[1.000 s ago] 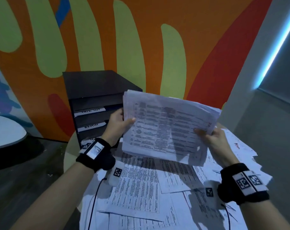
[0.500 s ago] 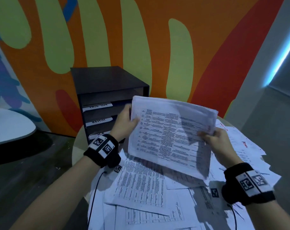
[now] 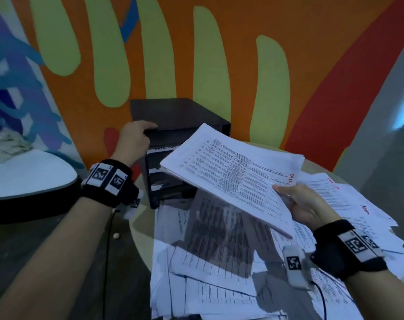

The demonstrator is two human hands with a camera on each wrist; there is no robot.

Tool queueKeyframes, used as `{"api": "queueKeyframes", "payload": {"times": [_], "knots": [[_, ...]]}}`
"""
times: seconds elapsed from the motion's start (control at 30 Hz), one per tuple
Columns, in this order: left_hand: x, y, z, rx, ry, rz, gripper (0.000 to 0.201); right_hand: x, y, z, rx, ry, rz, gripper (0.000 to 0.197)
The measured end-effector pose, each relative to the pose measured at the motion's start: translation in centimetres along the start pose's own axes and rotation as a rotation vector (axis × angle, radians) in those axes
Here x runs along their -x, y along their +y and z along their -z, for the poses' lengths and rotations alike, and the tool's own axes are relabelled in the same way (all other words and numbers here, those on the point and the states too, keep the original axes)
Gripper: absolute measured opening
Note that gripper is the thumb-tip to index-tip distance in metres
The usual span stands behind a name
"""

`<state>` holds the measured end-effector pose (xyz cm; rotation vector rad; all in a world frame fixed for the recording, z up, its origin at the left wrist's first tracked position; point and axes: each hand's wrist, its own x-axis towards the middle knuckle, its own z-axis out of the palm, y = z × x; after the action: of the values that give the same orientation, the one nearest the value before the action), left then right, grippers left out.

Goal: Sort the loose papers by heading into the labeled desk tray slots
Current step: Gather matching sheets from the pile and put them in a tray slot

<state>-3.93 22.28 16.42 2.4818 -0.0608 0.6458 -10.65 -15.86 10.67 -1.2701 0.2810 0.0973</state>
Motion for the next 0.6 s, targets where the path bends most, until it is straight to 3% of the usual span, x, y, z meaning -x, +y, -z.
{"api": "queueKeyframes", "payload": {"times": [0.2, 0.23, 0.33, 0.4, 0.53, 0.6], "knots": [[-0.2, -1.3, 0.5, 0.207, 0.117, -0.09, 0.042, -2.5, -0.8, -4.1, 0.0, 0.071, -0.01, 0.018], [-0.4, -1.6, 0.5, 0.236, 0.123, -0.09, 0.038, -3.0, -0.9, -4.9, 0.027, 0.104, -0.009, 0.022], [-1.3, -2.2, 0.7, 0.282, 0.114, -0.113, 0.024, -6.0, 0.1, -6.0, 0.056, 0.146, 0.025, 0.06], [-2.0, -2.4, 0.8, 0.274, 0.097, -0.136, 0.017, -6.8, 0.5, -6.7, 0.058, 0.123, -0.006, 0.067], [-2.8, -2.9, 0.3, 0.258, 0.074, -0.13, 0.016, -2.6, -0.9, -6.9, 0.132, 0.064, -0.056, 0.023], [-2.7, -3.3, 0.0, 0.264, 0.086, -0.14, 0.017, -0.4, -1.2, -5.3, 0.15, 0.004, -0.051, 0.018]]}}
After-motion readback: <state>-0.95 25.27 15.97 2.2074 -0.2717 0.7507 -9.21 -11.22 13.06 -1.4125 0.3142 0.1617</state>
